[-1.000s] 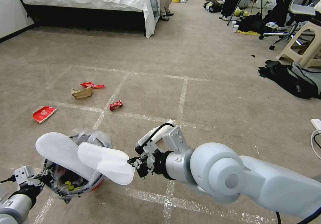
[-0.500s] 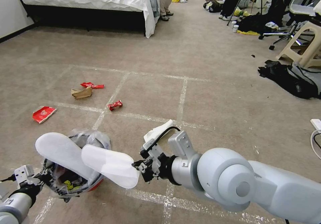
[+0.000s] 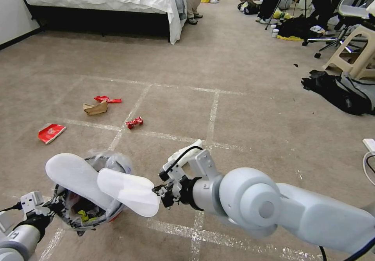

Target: Pick up the trash bin and place the garbage on the floor into it.

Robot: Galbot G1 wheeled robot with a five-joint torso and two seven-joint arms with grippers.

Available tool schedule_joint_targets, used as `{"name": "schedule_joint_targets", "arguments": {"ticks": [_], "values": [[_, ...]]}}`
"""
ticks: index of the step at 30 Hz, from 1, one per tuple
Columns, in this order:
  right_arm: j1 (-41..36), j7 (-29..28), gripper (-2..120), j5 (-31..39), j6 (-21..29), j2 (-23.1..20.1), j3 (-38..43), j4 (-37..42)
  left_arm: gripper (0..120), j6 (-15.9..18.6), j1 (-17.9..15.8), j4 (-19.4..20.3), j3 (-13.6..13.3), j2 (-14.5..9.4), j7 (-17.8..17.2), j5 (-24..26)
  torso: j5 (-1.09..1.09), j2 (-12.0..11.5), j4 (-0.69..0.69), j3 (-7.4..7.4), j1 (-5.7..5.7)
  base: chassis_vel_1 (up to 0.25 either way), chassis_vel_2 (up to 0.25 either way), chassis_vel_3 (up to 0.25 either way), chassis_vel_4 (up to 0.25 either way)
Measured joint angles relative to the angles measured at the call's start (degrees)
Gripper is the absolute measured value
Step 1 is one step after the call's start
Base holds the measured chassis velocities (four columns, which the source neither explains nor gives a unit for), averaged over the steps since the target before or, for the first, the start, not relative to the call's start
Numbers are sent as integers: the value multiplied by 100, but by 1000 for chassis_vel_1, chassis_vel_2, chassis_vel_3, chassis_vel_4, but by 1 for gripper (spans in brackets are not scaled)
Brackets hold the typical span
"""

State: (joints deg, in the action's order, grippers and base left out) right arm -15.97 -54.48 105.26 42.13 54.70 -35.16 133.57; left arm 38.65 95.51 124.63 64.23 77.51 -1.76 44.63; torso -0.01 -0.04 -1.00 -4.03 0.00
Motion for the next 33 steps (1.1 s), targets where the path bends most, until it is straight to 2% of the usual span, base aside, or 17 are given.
{"name": "schedule_joint_targets", "arguments": {"ticks": [23, 33], "values": [[235, -30, 0, 0, 0, 667, -248, -490, 1, 4, -6, 6, -21, 35, 17, -24, 0, 0, 0, 0, 0, 0, 0, 0, 0], [386, -185, 0, 98, 0, 1296, -199, -744, 1, 4, 15, 14, -69, 95, 43, -89, 1, 0, 0, 0, 0, 0, 0, 0, 0]]}}
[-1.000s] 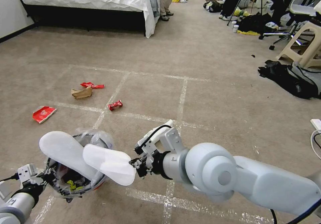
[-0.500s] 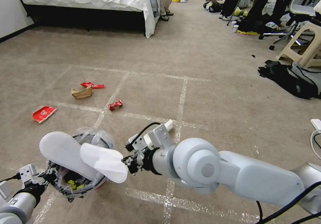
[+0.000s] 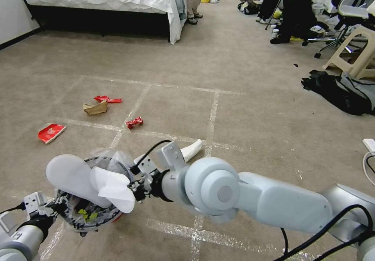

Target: Pick up the trash bin and place the garbage on the floor into it.

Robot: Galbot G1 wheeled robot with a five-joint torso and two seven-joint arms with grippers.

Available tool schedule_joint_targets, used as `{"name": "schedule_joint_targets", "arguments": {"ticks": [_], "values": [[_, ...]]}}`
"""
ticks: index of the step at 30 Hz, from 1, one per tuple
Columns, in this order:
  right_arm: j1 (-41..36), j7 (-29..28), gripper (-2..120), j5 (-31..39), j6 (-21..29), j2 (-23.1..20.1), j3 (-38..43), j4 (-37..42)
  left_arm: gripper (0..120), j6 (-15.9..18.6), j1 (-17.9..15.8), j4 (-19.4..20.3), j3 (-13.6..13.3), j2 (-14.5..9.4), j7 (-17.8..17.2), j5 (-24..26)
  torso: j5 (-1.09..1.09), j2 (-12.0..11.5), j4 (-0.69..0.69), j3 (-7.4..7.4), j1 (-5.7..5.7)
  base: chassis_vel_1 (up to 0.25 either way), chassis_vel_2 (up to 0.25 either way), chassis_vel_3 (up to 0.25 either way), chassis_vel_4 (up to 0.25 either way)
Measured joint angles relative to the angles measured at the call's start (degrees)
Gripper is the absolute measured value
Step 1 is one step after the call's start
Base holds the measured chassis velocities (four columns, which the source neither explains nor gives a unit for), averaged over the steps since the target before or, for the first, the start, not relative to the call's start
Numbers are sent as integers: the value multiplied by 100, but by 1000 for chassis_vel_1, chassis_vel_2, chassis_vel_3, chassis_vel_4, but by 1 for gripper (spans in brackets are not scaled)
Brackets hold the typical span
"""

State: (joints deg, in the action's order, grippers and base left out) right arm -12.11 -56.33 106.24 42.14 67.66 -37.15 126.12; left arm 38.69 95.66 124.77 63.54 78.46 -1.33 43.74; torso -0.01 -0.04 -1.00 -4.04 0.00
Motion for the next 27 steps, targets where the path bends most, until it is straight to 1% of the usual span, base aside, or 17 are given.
{"name": "schedule_joint_targets", "arguments": {"ticks": [9, 11, 15, 17, 27], "values": [[6, -57, 0, -19, 0, 298, -25, -153, 1, -8, 47, 23, -9, 34, 35, -47, 0, 0, 0, 0, 0, 0, 0, 0, 0], [-3, -89, 0, -44, 0, 444, -50, -263, 1, -19, 66, 43, -9, 35, 52, -65, 0, 0, 0, 0, 0, 0, 0, 0, 0], [0, -108, 0, -73, 0, 552, -78, -363, 1, -23, 75, 51, -4, 31, 59, -66, 0, 0, 0, 0, 0, 0, 0, 0, 0], [11, -162, 0, -104, 0, 678, -108, -498, 1, -27, 76, 51, -3, 28, 64, -66, 0, 0, 0, 0, 0, 0, 0, 0, 0], [40, -207, 0, -188, 0, 810, -170, -741, 1, -63, 52, -6, -32, 34, 94, -108, 0, 0, 0, 0, 0, 0, 0, 0, 0]]}}
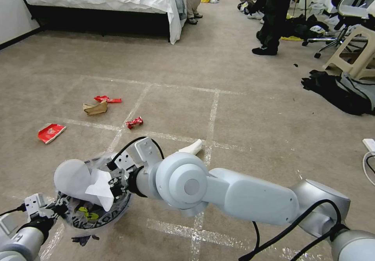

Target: Pick up the trash bin and place the garbage on the floor into it.

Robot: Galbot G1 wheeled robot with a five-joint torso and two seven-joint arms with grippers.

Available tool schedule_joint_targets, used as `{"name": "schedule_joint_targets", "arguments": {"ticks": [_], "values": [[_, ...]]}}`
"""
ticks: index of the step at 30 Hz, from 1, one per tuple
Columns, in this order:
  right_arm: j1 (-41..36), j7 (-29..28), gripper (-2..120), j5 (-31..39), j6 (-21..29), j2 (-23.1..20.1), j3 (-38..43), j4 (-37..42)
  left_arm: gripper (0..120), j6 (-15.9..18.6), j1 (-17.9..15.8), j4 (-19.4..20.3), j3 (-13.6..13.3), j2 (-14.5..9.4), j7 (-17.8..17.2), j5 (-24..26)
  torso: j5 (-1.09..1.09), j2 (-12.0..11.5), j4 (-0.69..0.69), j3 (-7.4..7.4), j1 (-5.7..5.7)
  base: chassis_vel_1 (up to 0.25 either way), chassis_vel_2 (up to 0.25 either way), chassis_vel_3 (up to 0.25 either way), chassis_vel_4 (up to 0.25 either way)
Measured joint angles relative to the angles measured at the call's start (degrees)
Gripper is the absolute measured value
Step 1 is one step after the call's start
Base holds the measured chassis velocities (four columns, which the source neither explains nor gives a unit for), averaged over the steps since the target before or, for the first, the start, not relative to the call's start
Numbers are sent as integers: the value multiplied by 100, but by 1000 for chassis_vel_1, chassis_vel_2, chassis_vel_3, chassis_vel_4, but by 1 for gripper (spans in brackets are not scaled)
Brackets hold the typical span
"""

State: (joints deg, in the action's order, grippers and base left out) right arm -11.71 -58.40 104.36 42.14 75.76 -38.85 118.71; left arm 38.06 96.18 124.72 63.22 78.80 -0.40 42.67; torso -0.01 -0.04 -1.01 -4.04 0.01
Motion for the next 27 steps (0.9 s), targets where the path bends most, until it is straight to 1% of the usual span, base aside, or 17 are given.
{"name": "schedule_joint_targets", "arguments": {"ticks": [12, 27], "values": [[40, 4, 0, -192, 0, 224, -220, -532, 1, 0, -3, 10, -28, 9, 16, -14, 0, 0, 0, 0, 0, 0, 0, 0, 0], [75, 104, 0, -483, 0, 395, -468, -905, 1, 9, -15, 24, -30, 39, 20, -18, 0, 0, 0, 0, 0, 0, 0, 0, 0]]}}
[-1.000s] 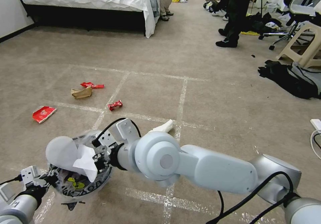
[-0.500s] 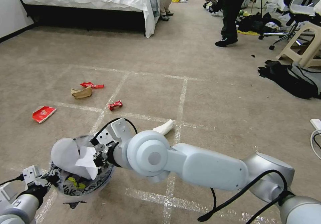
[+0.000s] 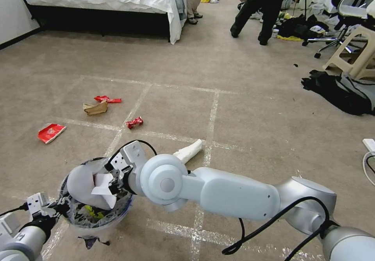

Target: Pick up the trash bin and place the garbage on the floor into it.

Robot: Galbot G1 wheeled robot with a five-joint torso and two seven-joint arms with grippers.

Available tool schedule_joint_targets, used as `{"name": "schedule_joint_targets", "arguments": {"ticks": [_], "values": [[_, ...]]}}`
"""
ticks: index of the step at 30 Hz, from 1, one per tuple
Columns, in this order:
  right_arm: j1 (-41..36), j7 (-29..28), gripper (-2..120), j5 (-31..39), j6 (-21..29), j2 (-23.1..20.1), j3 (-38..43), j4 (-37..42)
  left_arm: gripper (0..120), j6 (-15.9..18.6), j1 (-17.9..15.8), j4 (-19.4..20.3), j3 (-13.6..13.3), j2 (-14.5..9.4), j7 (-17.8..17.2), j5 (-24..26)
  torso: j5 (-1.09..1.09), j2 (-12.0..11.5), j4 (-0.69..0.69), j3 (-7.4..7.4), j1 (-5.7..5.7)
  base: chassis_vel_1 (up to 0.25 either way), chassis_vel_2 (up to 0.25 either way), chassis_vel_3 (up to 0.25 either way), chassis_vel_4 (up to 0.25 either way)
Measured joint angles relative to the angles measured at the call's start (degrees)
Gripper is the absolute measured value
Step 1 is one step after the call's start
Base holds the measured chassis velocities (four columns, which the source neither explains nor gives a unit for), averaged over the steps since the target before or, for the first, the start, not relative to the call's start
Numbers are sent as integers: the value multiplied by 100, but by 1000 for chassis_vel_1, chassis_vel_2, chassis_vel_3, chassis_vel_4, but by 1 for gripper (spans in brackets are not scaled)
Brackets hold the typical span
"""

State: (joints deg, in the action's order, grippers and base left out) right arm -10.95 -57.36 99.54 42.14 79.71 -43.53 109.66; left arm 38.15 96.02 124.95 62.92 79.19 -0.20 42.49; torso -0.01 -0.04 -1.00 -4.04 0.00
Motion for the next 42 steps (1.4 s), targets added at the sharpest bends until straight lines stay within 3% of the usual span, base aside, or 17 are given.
{"name": "schedule_joint_targets", "arguments": {"ticks": [25, 30, 36, 40, 42], "values": [[-106, 282, 3, -628, 0, 73, -214, -205, 1, -11, 29, -4, 10, 28, 17, -31, 0, 0, 0, 0, 0, 0, 0, 0, 0], [-100, 343, 20, -700, 0, 61, -214, -185, 1, -12, 26, -15, 13, 27, 19, -32, 0, 0, 0, 0, 0, 0, 0, 0, 0], [-93, 371, 48, -751, 0, -14, -175, -69, 1, -14, 35, -41, 29, 6, 19, -36, 0, 0, 0, 0, 0, 0, 0, 0, 0], [-77, 372, 56, -747, 0, -45, -157, -10, 1, -15, 35, -45, 36, -3, 19, -36, 0, 0, 0, 0, 0, 0, 0, 0, 0], [-56, 371, 68, -742, 0, -62, -124, 66, 1, -15, 34, -55, 37, -4, 19, -36, 0, 0, 0, 0, 0, 0, 0, 0, 0]]}}
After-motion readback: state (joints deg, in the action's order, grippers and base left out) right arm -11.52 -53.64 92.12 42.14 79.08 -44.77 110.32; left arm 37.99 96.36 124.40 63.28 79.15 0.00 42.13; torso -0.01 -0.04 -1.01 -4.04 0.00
